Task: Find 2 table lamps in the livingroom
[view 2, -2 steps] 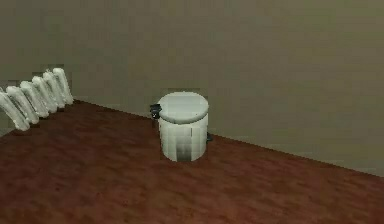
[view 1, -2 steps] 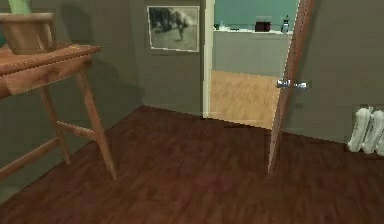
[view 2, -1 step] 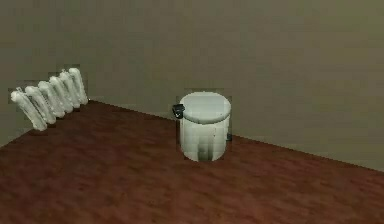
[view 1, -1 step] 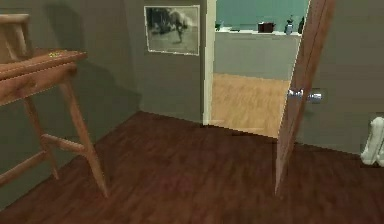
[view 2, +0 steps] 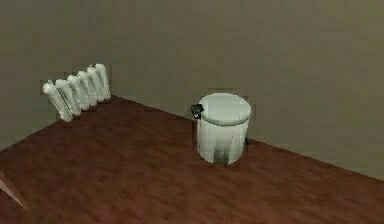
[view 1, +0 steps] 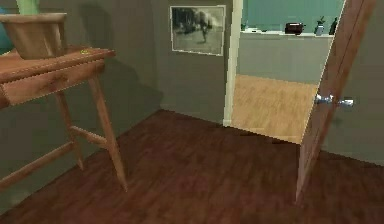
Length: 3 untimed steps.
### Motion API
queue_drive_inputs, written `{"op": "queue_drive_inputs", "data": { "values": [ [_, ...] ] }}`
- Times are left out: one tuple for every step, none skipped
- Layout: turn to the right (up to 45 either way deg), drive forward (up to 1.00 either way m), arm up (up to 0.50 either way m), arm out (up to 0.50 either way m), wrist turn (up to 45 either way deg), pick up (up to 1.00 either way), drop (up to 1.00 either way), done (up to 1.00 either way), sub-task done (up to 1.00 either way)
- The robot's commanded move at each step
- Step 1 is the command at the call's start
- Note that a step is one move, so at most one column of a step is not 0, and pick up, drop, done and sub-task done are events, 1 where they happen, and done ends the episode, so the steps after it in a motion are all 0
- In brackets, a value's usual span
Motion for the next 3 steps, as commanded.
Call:
{"op": "queue_drive_inputs", "data": {
  "values": [
    [0.0,1.0,0.0,0.0,0.0,0.0,0.0,0.0,0.0],
    [-9.0,0.0,0.0,0.0,0.0,0.0,0.0,0.0,0.0],
    [0.0,0.2,0.0,0.0,0.0,0.0,0.0,0.0,0.0]
  ]
}}
